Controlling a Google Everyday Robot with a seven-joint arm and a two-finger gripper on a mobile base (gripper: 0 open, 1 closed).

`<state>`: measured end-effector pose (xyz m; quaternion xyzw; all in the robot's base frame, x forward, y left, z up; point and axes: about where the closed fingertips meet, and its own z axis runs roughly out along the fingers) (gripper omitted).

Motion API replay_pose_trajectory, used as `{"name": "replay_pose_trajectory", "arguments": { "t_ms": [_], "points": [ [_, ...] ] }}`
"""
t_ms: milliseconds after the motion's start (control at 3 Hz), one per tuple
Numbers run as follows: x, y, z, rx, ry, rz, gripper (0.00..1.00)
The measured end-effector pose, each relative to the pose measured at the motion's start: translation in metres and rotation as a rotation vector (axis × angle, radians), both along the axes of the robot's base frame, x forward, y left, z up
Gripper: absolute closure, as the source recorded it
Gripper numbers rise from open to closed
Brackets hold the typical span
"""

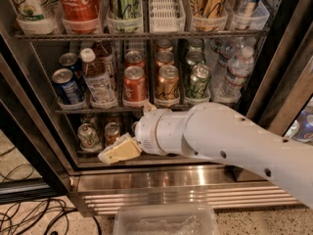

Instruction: Pick blue plastic bottle from middle shelf of fridge

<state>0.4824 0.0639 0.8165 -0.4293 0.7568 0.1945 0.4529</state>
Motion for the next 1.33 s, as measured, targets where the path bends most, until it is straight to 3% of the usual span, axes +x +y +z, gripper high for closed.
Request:
{"name": "replay_pose_trajectory", "arguments": {
  "t_ms": [667,1333],
  "points": [
    [0.010,0.025,0.009,0.120,-0.085,-0.129,0.00],
    [-0.002,0.059,0.014,0.150,-0.226,-0.239,0.00]
  ]
}}
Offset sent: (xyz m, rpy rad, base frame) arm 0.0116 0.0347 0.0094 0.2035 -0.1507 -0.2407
